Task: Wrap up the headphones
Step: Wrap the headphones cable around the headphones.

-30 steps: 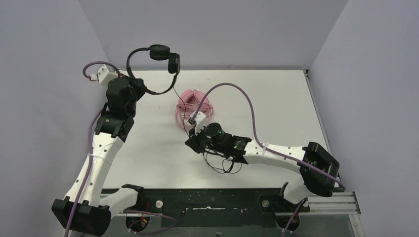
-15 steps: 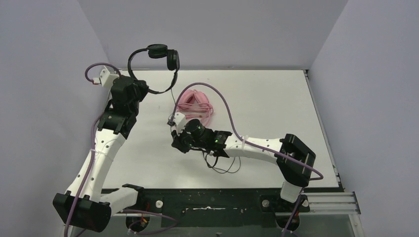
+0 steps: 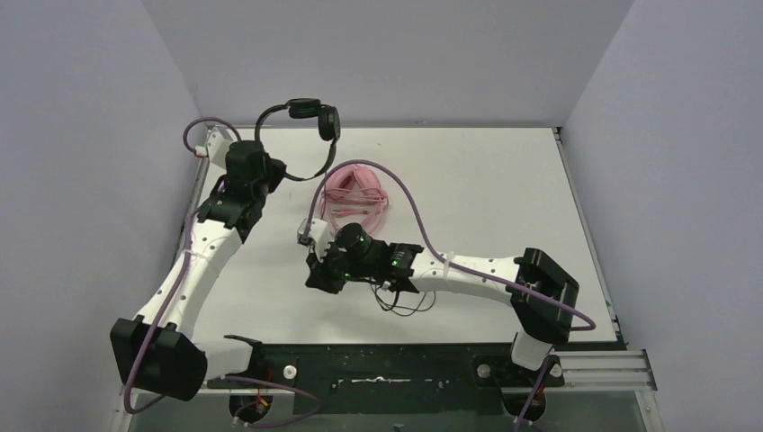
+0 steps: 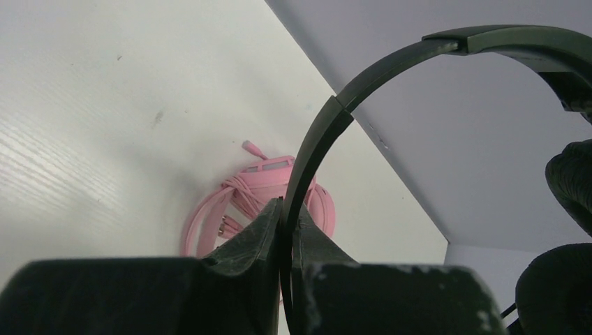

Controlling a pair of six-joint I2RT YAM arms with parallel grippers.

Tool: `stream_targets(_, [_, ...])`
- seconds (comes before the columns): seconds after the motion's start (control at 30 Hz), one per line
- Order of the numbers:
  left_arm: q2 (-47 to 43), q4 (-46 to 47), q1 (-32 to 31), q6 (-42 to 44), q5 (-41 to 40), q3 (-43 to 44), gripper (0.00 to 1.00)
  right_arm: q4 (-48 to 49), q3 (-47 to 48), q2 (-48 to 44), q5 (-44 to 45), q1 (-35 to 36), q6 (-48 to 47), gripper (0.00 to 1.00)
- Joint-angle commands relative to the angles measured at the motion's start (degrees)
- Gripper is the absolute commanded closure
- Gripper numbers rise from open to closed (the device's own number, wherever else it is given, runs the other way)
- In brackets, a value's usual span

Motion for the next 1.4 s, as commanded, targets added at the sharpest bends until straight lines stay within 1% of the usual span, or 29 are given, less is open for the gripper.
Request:
stream_targets(0.0, [-7.6,9.7,0.3,-0.6,4.2,-3.0,1.0,2.3,-3.7,-7.6,3.7,-4.4,2.1,1.0])
stream_targets(0.07, [-9.8,6.9,0.6,-2.8,4.9,-3.8,1.0,2.2,-5.7,-9.5,4.4,-7.2,3.2,1.0])
stream_targets(0.1, [-10.6,5.5,1.0,-4.4,6.8,-4.0,1.0,2.1,-6.5,-10.2,4.6,-8.2,2.8,1.0])
stream_targets(0.2, [-11.0,3.4,1.5,-8.9,13.1,-3.5,1.0,0.8,-7.2,-10.8,5.3,-8.7,-2.9,1.0])
stream_targets(0.3, [-10.0,5.6,1.5,-12.4,18.8,-3.5,1.0,-0.4,-5.4,-8.6,3.8,-8.5,-7.2,1.0])
stream_targets(0.47, [-9.4,7.1,1.4,-13.4,19.8,-2.6,1.0,2.4,-3.5,-6.4,3.3,-7.2,-9.7,1.0])
stream_targets(0.7, [-9.1,12.5,1.5,-15.5,22.9,-4.8,1.0,3.5,-0.1,-1.9,1.5,-7.2,-10.1,1.0])
stream_targets(0.8, [-8.6,14.2,1.5,-14.4,21.8,-5.2,1.0,2.2,1.0,-1.2,1.0,-6.3,-10.1,1.0])
stream_targets(0.9, [-7.4,17.1,1.9,-12.5,19.7,-5.8,1.0,2.5,0.6,-2.3,-1.4,-4.3,-11.9,1.0])
stream_targets(1.03, [-4.8,25.6,2.2,-14.8,20.4,-7.9,1.0,3.2,0.9,-2.9,-4.7,-3.6,-11.0,1.0])
stream_targets(1.1, [-3.3,28.5,2.1,-14.5,19.8,-8.2,1.0,2.9,1.5,-3.0,-5.5,-3.1,-10.5,1.0])
stream_targets(1.2, [-2.4,25.3,1.8,-12.8,16.5,-7.0,1.0,3.2,1.5,-3.8,-6.4,-1.4,-7.6,1.0])
stream_targets(1.27, [-2.3,26.6,1.4,-12.7,13.0,-8.1,1.0,5.5,0.7,-4.0,-8.5,-0.7,-5.1,1.0])
stream_targets(1.37, [-1.7,28.8,1.6,-12.7,12.0,-8.8,1.0,7.4,0.4,-3.8,-9.8,0.0,-0.9,1.0])
